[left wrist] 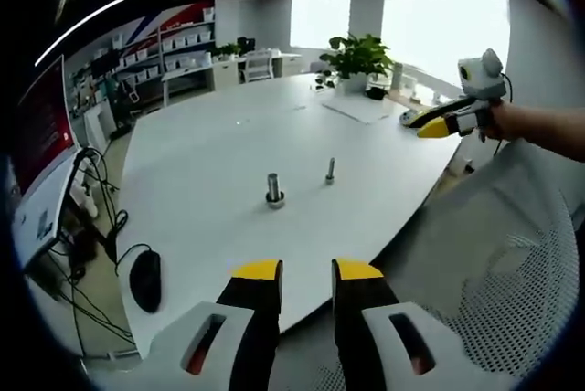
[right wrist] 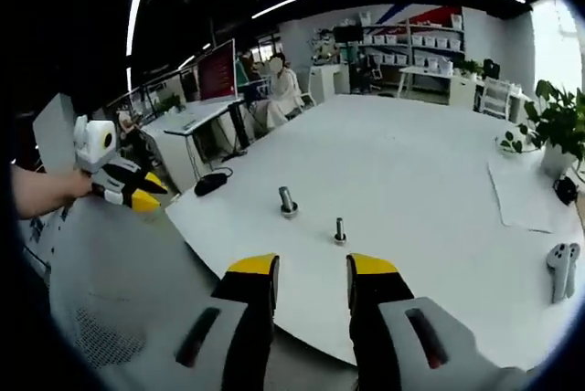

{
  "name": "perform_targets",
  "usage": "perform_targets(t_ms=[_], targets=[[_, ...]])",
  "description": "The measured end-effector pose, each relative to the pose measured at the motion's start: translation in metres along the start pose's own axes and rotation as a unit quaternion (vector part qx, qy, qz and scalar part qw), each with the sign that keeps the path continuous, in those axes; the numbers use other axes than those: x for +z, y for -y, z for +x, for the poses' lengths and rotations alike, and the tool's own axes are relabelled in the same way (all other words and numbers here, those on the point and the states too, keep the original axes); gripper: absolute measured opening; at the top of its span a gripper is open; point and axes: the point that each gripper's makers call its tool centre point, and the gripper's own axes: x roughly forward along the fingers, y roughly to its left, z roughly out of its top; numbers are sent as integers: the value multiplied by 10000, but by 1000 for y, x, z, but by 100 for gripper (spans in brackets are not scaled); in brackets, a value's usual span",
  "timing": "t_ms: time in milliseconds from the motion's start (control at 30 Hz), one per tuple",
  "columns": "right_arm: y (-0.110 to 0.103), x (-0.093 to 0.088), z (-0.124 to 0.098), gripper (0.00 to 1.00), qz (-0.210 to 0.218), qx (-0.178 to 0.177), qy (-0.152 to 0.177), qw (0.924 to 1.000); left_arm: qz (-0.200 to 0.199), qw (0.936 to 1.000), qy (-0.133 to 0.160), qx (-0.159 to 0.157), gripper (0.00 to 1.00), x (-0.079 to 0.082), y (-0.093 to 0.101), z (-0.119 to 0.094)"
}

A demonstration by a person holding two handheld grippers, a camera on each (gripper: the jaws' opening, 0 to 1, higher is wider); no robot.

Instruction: Place the washer onto the threaded stud by aligning its center hole with the stud, sliding it down to the base, and recovering from edge contact or off-axis alignment until the washer reaches the visible bottom stop.

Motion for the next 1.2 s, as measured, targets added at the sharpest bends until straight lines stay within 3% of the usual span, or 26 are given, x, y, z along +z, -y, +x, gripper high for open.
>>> perform_targets(t_ms=[33,133,200,300,467,567,667,867,967,1200], targets=[[-4,8,-4,33,194,31,169,9997,-22,10000,16,20,19,1,-1,-1],[-11,5,-4,34,318,6,237,9992,-50,10000,52,17,19,2,0,-1],[-17,1,-3,35,280,-37,194,9994,-45,10000,40,-3,19,2,3,-2],[-14,-6,2,35,-114,-177,-73,9998,-57,10000,14,-24,19,0,1,-1],[-8,-9,5,36,-5,-219,-20,9998,-64,10000,44,-34,19,0,-1,-1],[-13,-20,6,37,84,-70,-229,9997,-52,10000,8,-29,19,-3,1,-1],[-19,-18,3,37,-401,-118,-294,9987,-43,10000,77,-1,18,2,5,-4],[-16,-23,9,37,-353,-158,-429,9983,-122,9999,102,17,18,0,-2,-3],[-11,-24,10,37,-46,-175,-381,9991,-136,9998,105,30,17,1,-2,-3],[-14,-31,8,37,-181,-176,-563,9981,-112,9999,67,54,16,-2,-5,-2]])
